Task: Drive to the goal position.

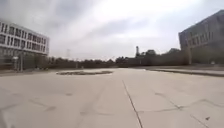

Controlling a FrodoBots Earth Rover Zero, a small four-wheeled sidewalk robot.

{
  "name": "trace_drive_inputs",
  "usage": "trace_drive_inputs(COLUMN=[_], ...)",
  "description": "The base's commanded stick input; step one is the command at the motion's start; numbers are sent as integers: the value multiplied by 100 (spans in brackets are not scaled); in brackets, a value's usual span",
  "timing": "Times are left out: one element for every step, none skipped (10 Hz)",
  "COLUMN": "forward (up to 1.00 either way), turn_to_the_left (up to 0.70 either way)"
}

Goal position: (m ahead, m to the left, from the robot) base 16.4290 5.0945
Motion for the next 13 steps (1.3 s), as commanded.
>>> trace_drive_inputs(forward=[70,70,70,70,70,70,70,70,70,70,70,70,70], turn_to_the_left=[0,0,0,-13,-29,-35,-35,-35,-35,0,0,0,0])
